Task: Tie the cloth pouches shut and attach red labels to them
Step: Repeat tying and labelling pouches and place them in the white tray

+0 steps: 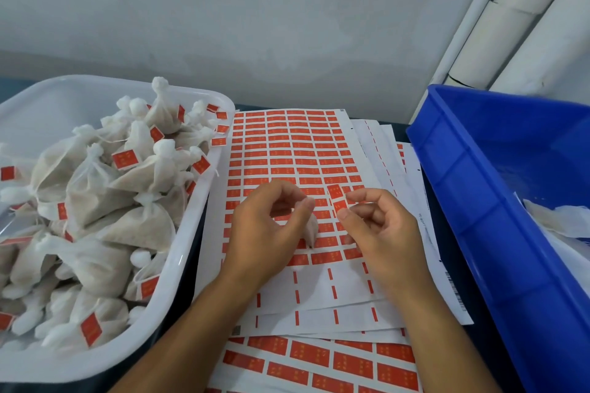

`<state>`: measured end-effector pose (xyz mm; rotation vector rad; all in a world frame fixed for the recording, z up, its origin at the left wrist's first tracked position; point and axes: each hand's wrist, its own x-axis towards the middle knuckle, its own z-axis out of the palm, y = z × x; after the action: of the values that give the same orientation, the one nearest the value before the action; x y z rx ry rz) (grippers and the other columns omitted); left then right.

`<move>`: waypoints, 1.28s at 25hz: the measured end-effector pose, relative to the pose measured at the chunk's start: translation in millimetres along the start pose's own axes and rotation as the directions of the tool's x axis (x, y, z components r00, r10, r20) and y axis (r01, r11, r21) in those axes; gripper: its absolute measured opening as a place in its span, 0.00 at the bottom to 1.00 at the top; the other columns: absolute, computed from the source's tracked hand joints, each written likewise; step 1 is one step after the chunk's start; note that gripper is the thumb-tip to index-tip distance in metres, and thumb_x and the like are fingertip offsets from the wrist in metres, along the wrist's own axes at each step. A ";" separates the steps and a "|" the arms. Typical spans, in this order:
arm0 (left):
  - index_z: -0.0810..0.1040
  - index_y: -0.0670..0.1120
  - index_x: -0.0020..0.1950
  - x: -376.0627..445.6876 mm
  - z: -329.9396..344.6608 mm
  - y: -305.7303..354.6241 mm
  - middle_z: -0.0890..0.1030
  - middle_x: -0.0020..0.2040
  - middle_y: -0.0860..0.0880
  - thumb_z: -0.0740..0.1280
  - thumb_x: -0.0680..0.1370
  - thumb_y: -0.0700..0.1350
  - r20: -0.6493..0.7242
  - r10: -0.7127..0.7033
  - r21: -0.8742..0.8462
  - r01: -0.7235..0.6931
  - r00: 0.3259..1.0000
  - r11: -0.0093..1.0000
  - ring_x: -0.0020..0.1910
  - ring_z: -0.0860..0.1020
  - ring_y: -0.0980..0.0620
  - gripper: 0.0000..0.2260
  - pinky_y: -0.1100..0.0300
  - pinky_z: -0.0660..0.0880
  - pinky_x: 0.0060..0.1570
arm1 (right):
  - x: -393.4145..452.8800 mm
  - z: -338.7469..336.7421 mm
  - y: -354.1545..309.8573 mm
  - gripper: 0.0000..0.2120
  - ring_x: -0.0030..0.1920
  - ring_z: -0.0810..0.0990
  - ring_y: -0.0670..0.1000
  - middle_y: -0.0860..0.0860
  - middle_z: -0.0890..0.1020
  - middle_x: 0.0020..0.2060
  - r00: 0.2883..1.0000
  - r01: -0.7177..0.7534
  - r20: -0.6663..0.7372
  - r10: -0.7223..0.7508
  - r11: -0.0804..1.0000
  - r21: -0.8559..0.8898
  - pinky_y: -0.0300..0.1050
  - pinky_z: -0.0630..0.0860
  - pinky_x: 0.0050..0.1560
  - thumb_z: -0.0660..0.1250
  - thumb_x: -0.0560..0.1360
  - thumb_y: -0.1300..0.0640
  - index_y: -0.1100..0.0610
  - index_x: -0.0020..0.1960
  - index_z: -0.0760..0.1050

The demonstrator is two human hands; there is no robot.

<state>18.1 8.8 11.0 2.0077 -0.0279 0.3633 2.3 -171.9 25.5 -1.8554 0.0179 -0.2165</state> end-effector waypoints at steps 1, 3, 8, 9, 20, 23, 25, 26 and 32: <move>0.80 0.58 0.46 -1.1 -0.1 2.5 0.82 0.45 0.64 0.74 0.77 0.52 0.012 0.002 -0.034 -0.001 1.000 0.999 0.49 0.81 0.63 0.04 0.73 0.78 0.46 | 0.2 0.1 0.3 0.08 0.48 0.86 0.42 0.35 0.85 0.47 1.000 0.005 0.000 -0.005 1.000 0.000 0.35 0.83 0.40 0.73 0.76 0.47 0.41 0.54 0.78; 0.81 0.58 0.47 -3.7 1.1 4.8 0.82 0.46 0.65 0.74 0.77 0.48 0.060 -0.017 -0.076 0.021 0.998 0.997 0.50 0.81 0.64 0.05 0.74 0.78 0.47 | 0.6 -0.2 0.2 0.08 0.47 0.86 0.42 0.35 0.85 0.46 1.000 0.005 -0.004 -0.005 1.000 0.015 0.36 0.83 0.40 0.73 0.76 0.47 0.41 0.54 0.78; 0.81 0.64 0.49 -7.2 2.0 9.4 0.82 0.48 0.70 0.71 0.80 0.44 0.155 -0.067 -0.122 0.086 0.986 0.989 0.53 0.78 0.71 0.11 0.78 0.75 0.45 | 0.6 -1.7 -1.7 0.07 0.46 0.87 0.44 0.37 0.86 0.47 1.000 -0.003 0.009 0.002 0.999 0.053 0.36 0.83 0.40 0.73 0.77 0.47 0.41 0.54 0.78; 0.82 0.63 0.49 -7.0 1.2 10.0 0.82 0.49 0.71 0.70 0.81 0.44 0.160 -0.077 -0.149 0.101 0.984 0.984 0.53 0.78 0.72 0.11 0.79 0.74 0.43 | 0.6 -1.9 -2.1 0.07 0.46 0.87 0.44 0.37 0.86 0.47 1.000 -0.007 0.009 0.006 0.998 0.061 0.36 0.83 0.40 0.73 0.77 0.47 0.41 0.54 0.78; 0.79 0.56 0.50 -5.5 -2.5 12.0 0.84 0.47 0.62 0.69 0.81 0.43 0.061 0.008 -0.208 0.004 0.998 0.978 0.50 0.84 0.60 0.07 0.71 0.79 0.46 | -1.4 -1.6 -3.2 0.04 0.47 0.87 0.45 0.38 0.86 0.46 0.998 -0.057 0.031 0.053 0.989 0.138 0.35 0.82 0.42 0.71 0.79 0.49 0.42 0.52 0.79; 0.78 0.56 0.48 -7.3 -2.3 14.8 0.84 0.45 0.60 0.68 0.82 0.41 0.078 0.007 -0.269 0.014 0.997 0.963 0.48 0.85 0.58 0.09 0.70 0.80 0.42 | -1.6 -0.1 -5.4 0.04 0.51 0.86 0.43 0.38 0.86 0.49 0.984 -0.146 0.123 0.127 0.976 0.160 0.38 0.84 0.47 0.69 0.80 0.49 0.40 0.48 0.80; 0.78 0.56 0.46 -7.9 -2.3 17.0 0.84 0.45 0.58 0.67 0.82 0.40 0.102 -0.024 -0.324 0.056 0.994 0.944 0.48 0.86 0.57 0.11 0.69 0.80 0.39 | -1.6 0.8 -6.5 0.05 0.52 0.85 0.43 0.39 0.86 0.50 0.974 -0.176 0.167 0.152 0.973 0.146 0.41 0.84 0.51 0.67 0.81 0.48 0.39 0.48 0.80; 0.78 0.56 0.44 -7.9 -2.6 17.6 0.85 0.45 0.57 0.67 0.82 0.40 0.119 -0.042 -0.346 0.081 0.992 0.935 0.48 0.86 0.56 0.12 0.69 0.80 0.40 | -1.2 0.7 -6.6 0.05 0.52 0.85 0.43 0.40 0.86 0.51 0.973 -0.181 0.171 0.155 0.973 0.146 0.43 0.84 0.52 0.67 0.82 0.48 0.40 0.49 0.80; 0.84 0.53 0.46 -6.6 -5.3 19.4 0.87 0.47 0.52 0.69 0.80 0.40 0.222 -0.110 -0.470 0.205 0.969 0.858 0.50 0.86 0.52 0.09 0.61 0.83 0.49 | -0.9 -5.0 -9.4 0.06 0.50 0.86 0.48 0.44 0.86 0.48 0.974 -0.130 0.204 0.097 0.979 0.156 0.46 0.84 0.52 0.67 0.81 0.49 0.39 0.48 0.79</move>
<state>7.0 3.8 28.3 1.5158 -0.0659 0.0458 -0.3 -173.7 35.7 -1.6934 -0.0291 0.0437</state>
